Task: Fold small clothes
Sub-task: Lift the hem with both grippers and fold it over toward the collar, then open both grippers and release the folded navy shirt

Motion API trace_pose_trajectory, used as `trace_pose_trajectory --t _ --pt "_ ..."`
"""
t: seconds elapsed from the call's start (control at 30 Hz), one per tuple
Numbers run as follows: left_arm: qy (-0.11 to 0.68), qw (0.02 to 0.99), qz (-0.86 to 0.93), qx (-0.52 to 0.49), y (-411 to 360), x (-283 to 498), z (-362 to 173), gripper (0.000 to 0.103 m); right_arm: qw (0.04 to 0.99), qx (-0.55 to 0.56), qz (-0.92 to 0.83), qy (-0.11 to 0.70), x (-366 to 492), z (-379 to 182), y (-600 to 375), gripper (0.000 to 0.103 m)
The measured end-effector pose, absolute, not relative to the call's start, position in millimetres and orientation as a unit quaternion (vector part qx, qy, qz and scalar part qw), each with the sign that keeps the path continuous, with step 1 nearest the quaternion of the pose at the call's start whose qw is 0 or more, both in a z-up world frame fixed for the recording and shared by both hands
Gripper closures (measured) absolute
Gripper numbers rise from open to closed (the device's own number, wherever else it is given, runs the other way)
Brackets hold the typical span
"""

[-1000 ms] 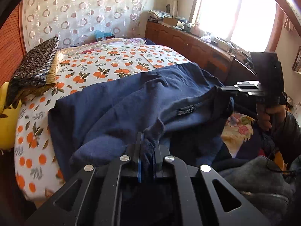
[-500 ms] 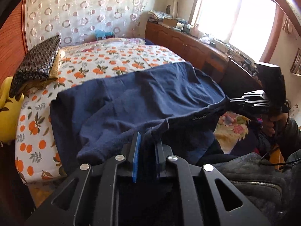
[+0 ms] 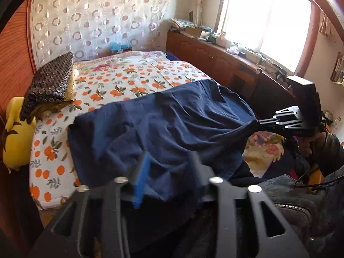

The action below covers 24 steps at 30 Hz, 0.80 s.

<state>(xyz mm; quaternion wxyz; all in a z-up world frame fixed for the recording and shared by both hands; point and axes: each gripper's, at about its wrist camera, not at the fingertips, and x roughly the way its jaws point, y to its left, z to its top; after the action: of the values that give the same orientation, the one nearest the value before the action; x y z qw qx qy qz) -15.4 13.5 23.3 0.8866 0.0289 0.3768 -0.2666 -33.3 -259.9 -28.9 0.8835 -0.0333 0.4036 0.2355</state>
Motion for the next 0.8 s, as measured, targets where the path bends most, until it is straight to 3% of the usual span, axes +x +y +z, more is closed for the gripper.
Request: trace_pose_trajectory --t 0.07,0.13,0.17,0.47,0.6,0.67,0.8 --pt "0.375 0.889 -0.262 0.026 17 -15 26 0.048 0.882 -0.035 0.236 0.405 -34 -28 -260 0.097" --pt "0.371 0.894 -0.249 0.028 20 -13 27 0.028 0.883 -0.035 0.237 0.404 -34 -27 -262 0.097" --pt "0.369 0.897 -0.240 0.029 23 -10 26 0.026 0.884 -0.034 0.237 0.403 -33 -26 -263 0.097" --pt "0.390 0.899 -0.198 0.005 42 16 0 0.025 0.893 -0.044 0.215 0.394 -29 -18 -272 0.093" --pt "0.396 0.897 -0.194 -0.004 48 21 -8 0.025 0.898 -0.051 0.209 0.383 -33 -11 -275 0.078" --pt "0.401 0.897 -0.187 -0.006 51 27 -12 0.025 0.903 -0.052 0.203 0.376 -29 -9 -279 0.062" --pt "0.403 0.896 -0.183 -0.016 58 45 -19 0.025 0.914 -0.060 0.178 0.360 -9 -10 -285 0.053"
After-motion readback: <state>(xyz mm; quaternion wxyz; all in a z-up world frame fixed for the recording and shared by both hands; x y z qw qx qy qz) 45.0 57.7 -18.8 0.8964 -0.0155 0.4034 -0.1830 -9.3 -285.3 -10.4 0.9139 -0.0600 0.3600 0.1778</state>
